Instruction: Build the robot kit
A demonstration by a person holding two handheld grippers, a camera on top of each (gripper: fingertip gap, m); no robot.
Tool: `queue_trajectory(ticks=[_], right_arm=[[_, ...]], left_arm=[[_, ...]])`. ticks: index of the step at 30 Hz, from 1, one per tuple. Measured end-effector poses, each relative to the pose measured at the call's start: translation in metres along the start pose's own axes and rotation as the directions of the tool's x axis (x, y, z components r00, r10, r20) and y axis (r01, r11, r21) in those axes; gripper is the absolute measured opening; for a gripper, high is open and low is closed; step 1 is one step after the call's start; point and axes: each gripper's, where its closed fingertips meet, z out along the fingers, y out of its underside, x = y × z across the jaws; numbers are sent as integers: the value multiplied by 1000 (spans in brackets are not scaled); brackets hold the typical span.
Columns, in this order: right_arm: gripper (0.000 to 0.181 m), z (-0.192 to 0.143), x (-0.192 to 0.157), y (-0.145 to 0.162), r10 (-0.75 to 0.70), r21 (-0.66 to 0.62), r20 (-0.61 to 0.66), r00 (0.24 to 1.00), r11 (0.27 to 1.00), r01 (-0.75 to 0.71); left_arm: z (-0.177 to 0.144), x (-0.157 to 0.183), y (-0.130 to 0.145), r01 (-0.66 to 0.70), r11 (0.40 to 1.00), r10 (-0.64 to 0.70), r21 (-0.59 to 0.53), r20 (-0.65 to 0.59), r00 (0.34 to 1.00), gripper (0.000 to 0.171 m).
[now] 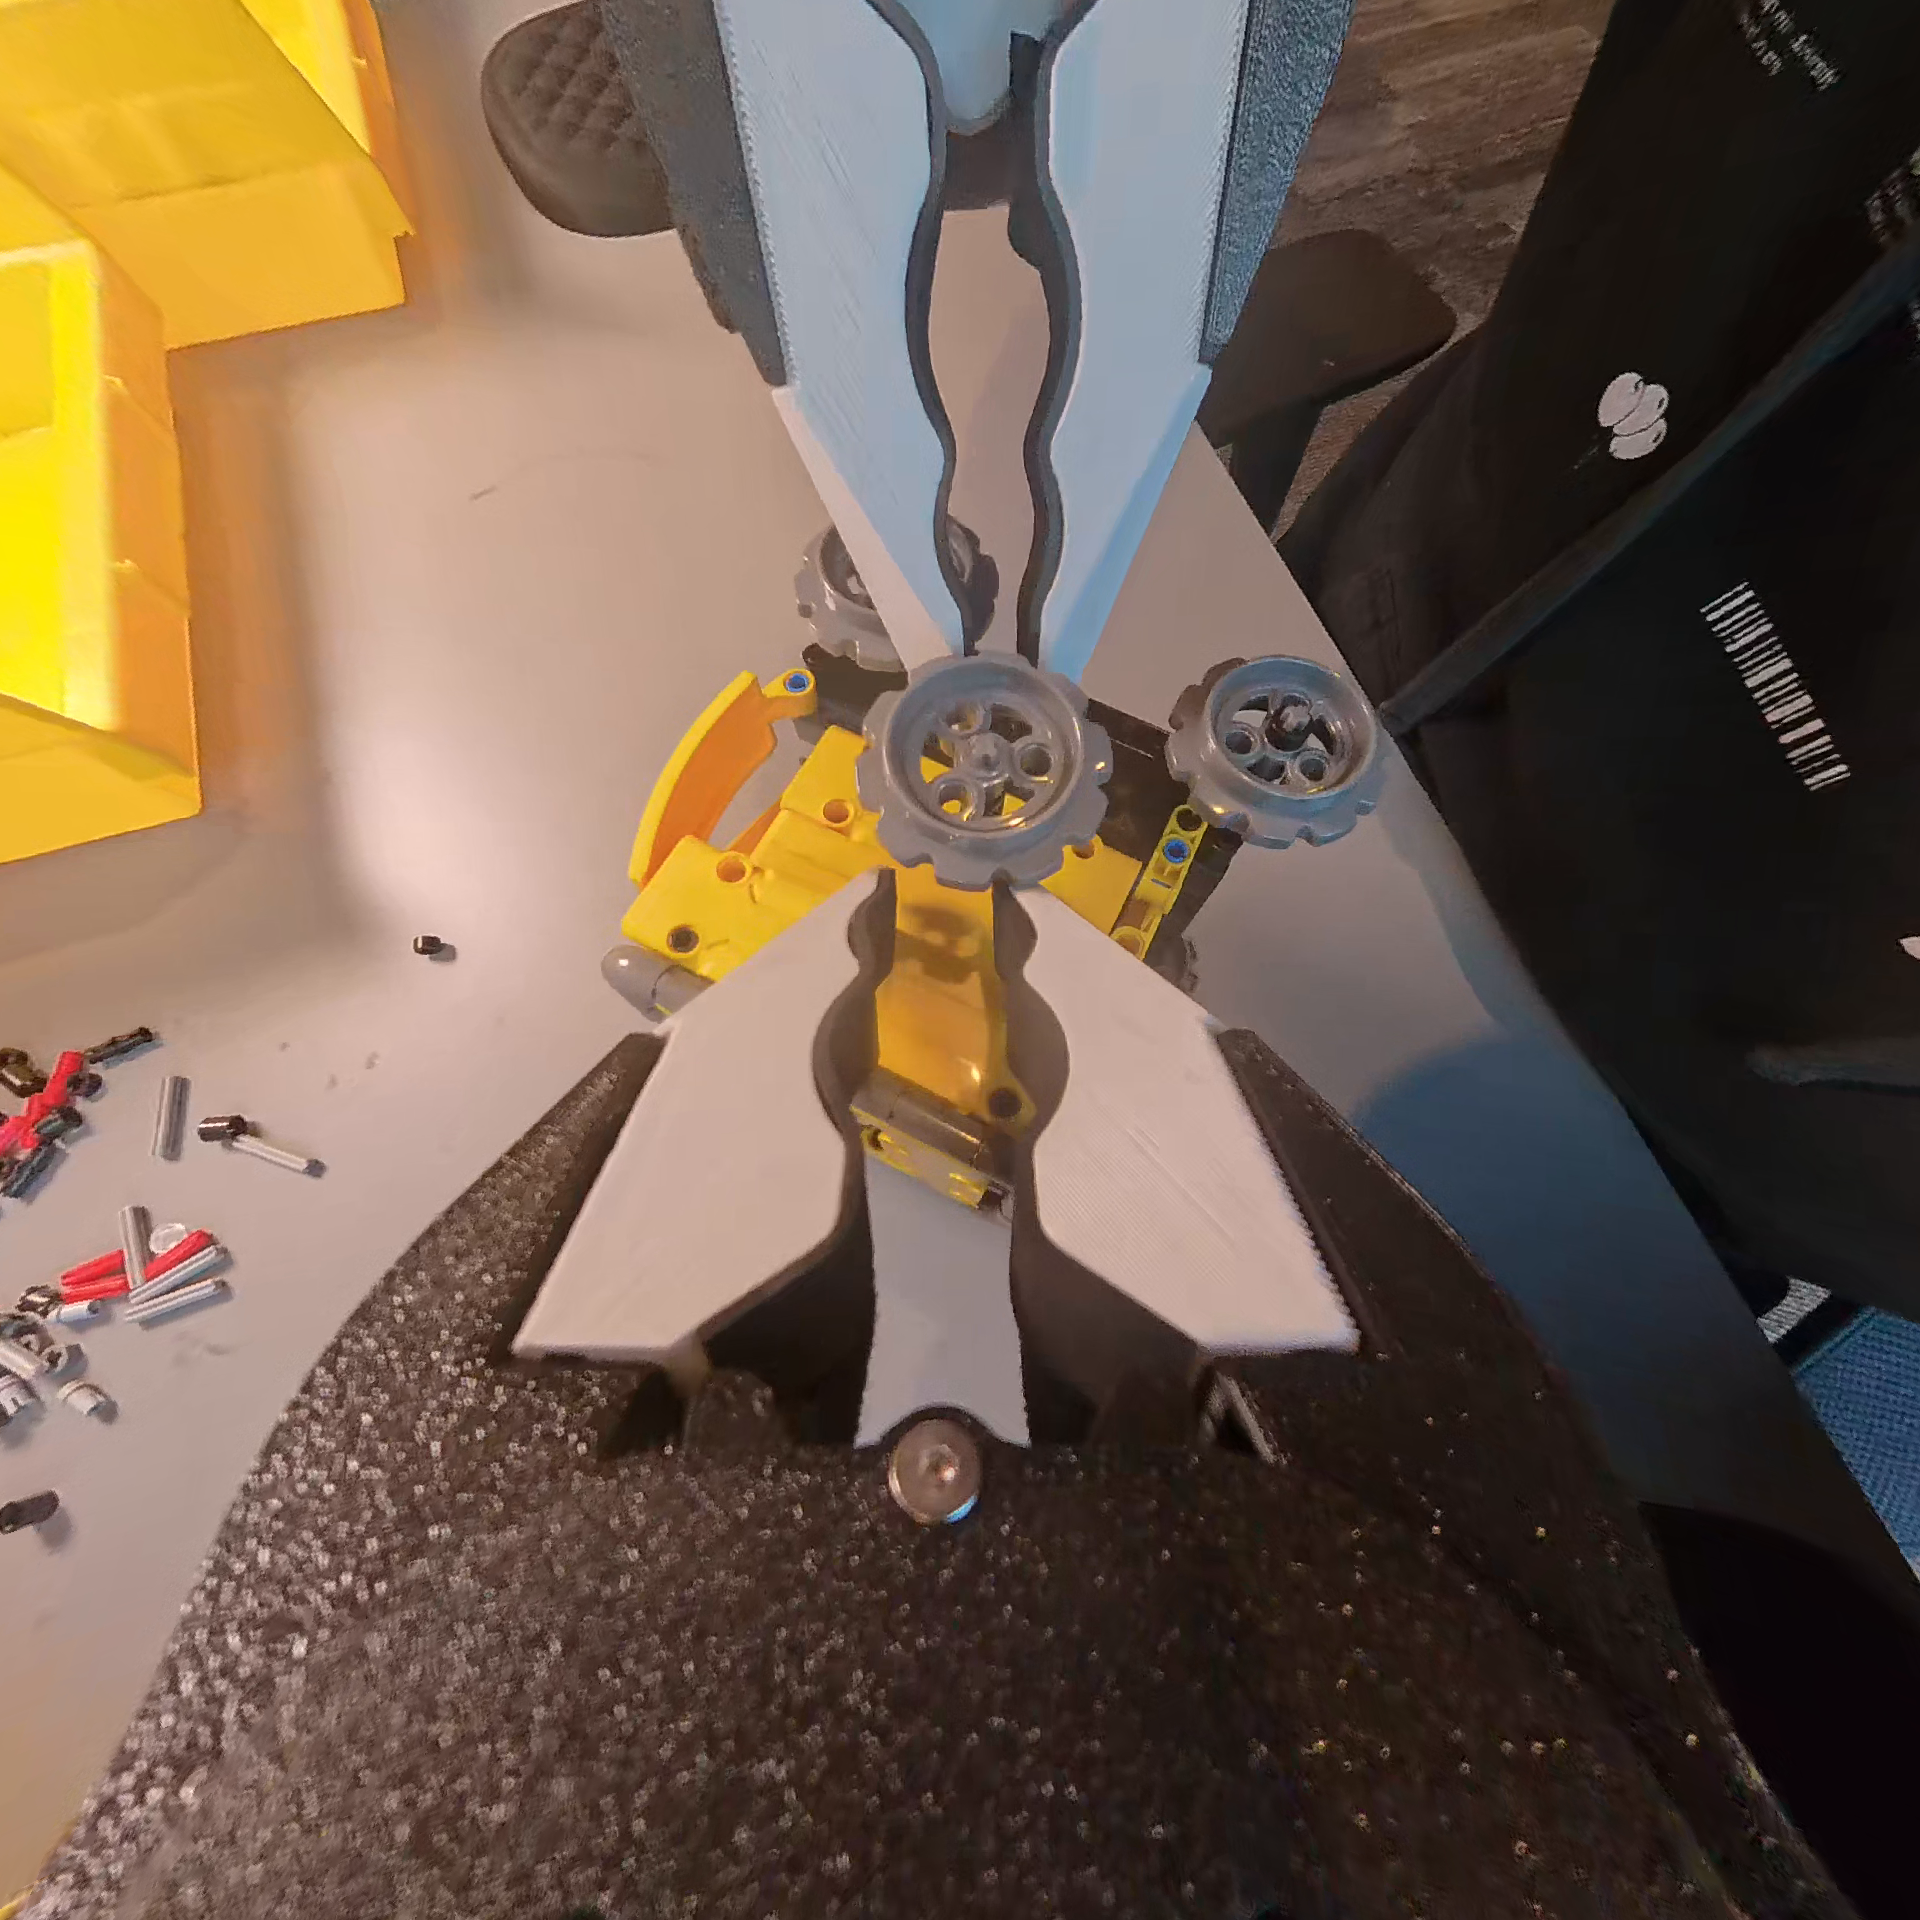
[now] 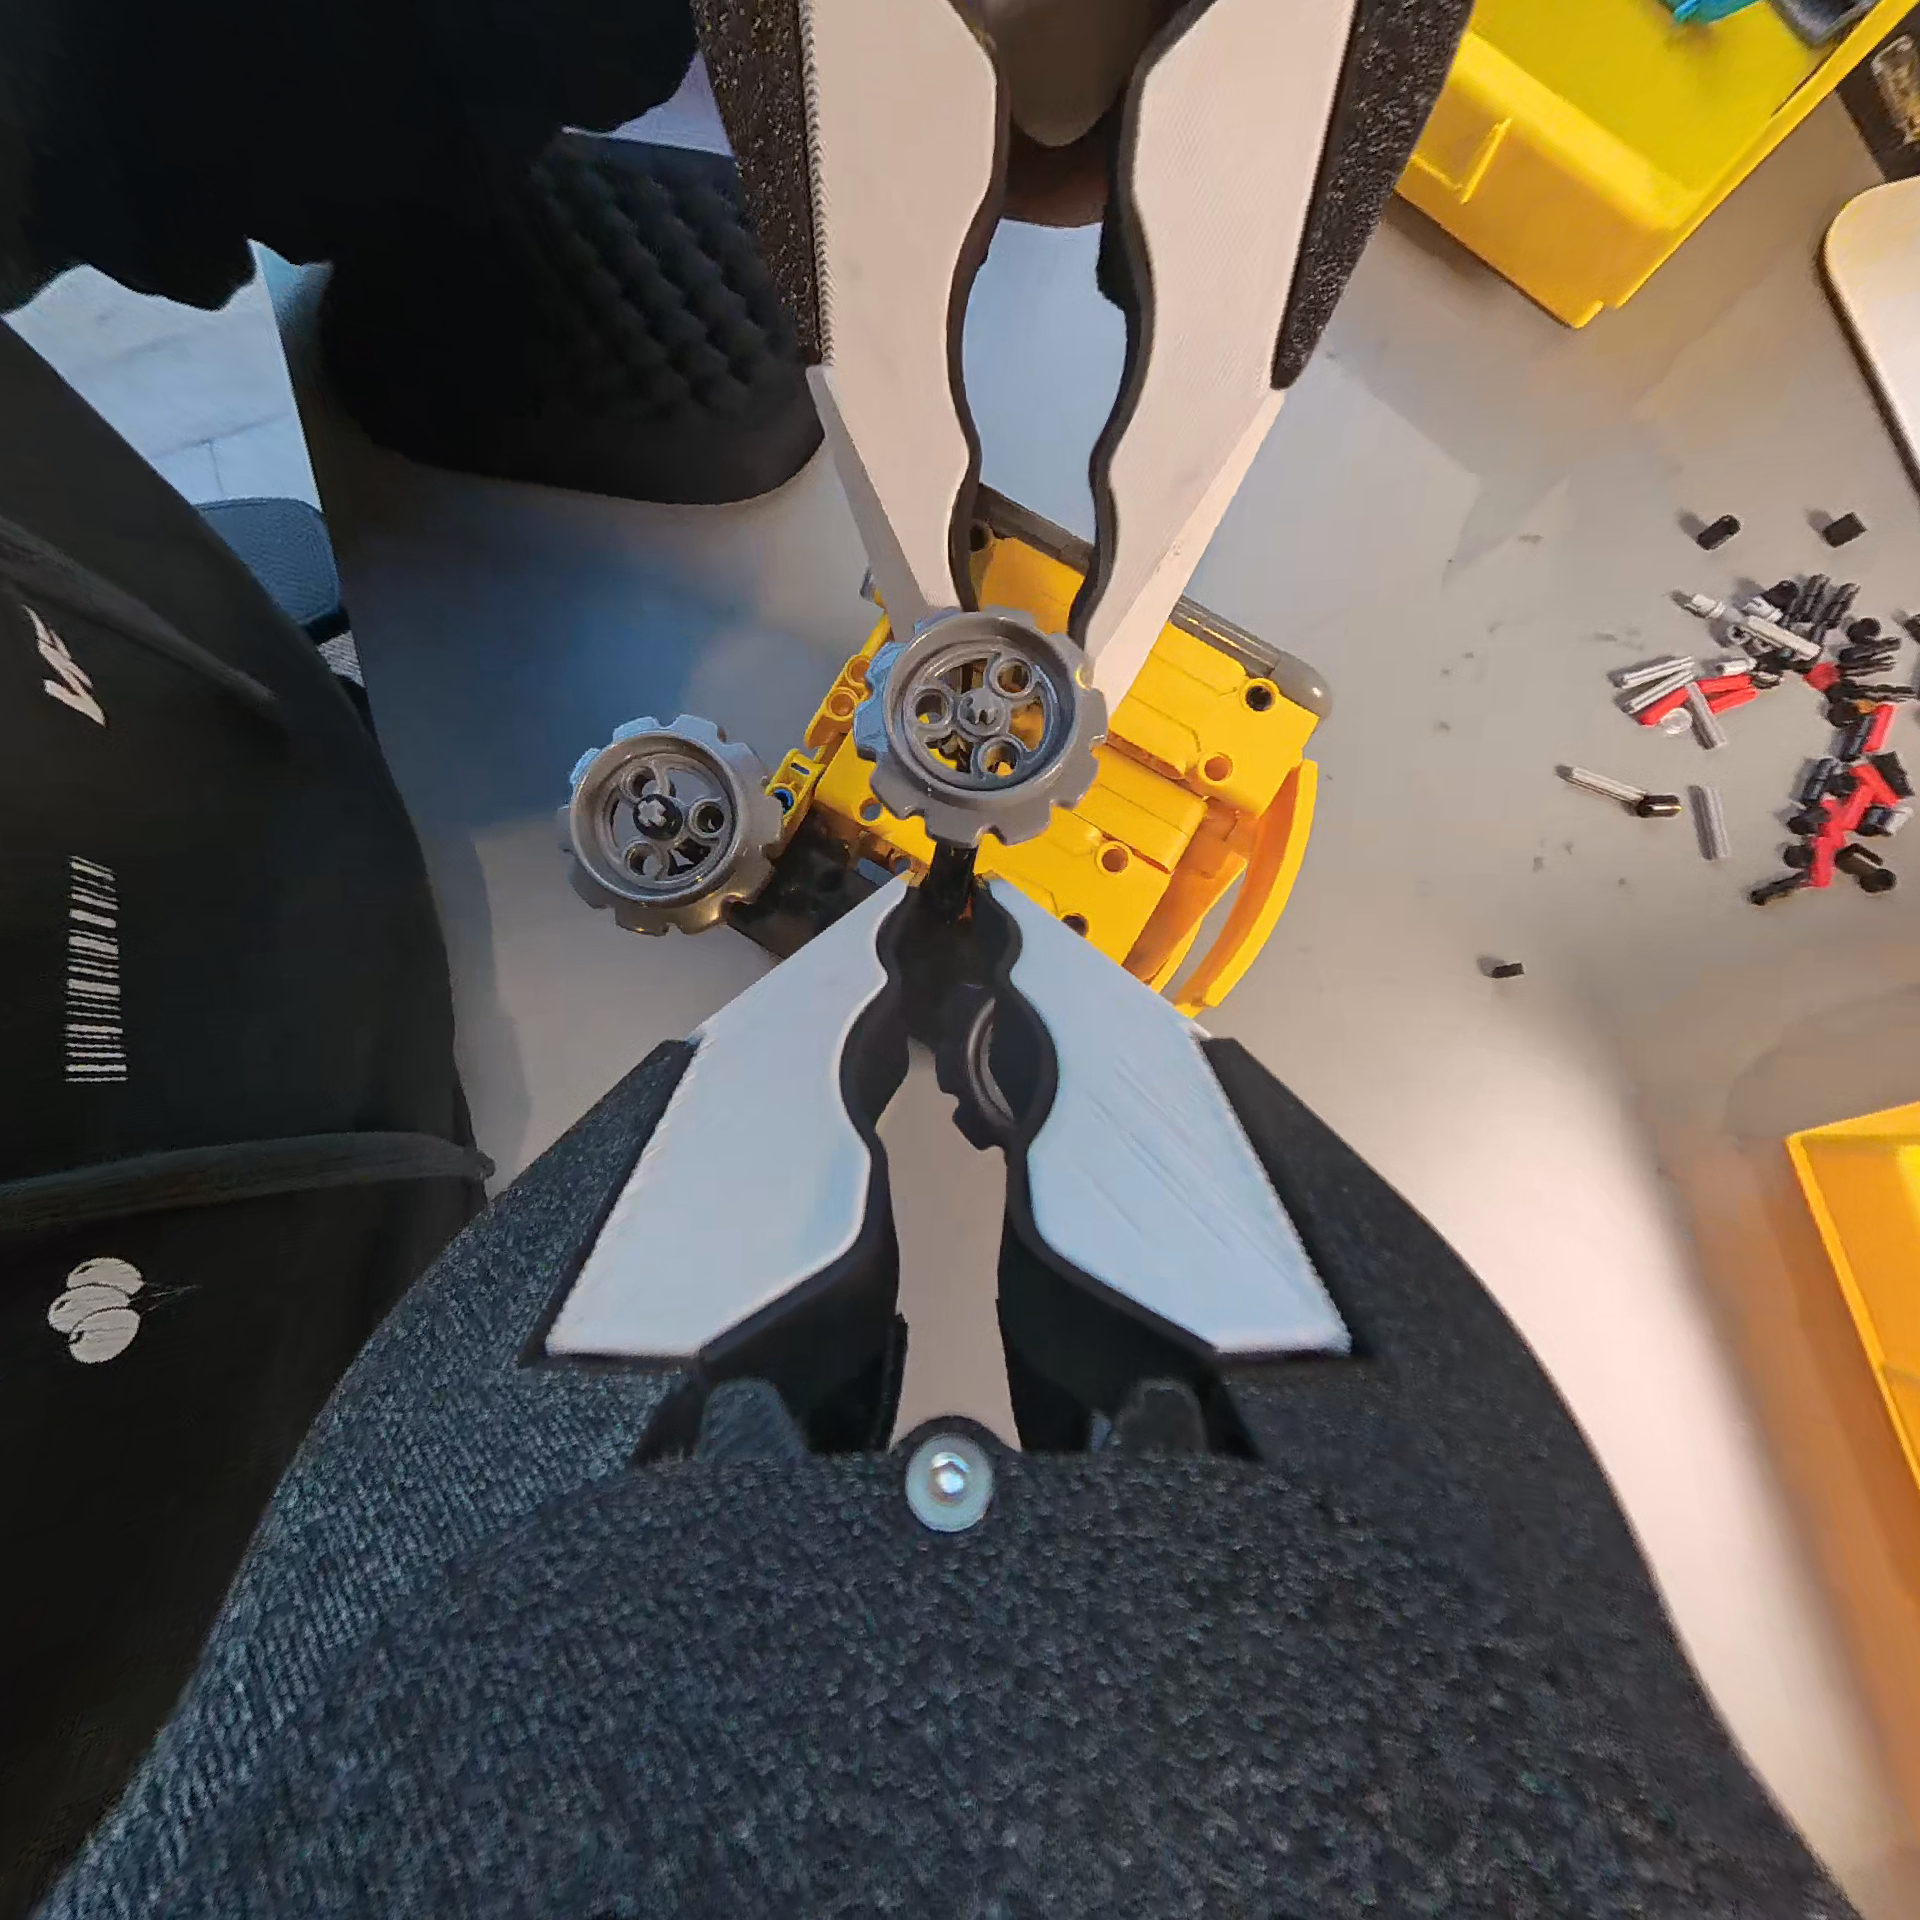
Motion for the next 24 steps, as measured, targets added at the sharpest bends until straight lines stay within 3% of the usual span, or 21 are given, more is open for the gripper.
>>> queue_trajectory(ticks=[5, 10, 13, 20, 24], right_arm=[[7, -6, 0, 8, -15, -24, 40, 999, 1000, 16], [7, -22, -18, 25, -57, -55, 204, 977, 996, 70], [7, -28, -22, 34, -74, -66, 257, 964, 993, 94], [7, -35, -13, 32, -97, -32, 201, 975, 994, 105], [7, -34, -10, 34, -82, -20, 170, 982, 996, 87]], left_arm=[[10, 11, -4, -2, 1000, 2, -6, -7, 1000, 5], [25, 30, -26, 117, 991, -115, 68, -32, 993, 4], [35, 34, -29, 126, 991, -126, 41, -6, 992, 4], [28, 22, -37, 114, 993, -115, 23, 31, 993, 6], [27, 20, -36, 85, 996, -85, 1, 26, 996, 22]])
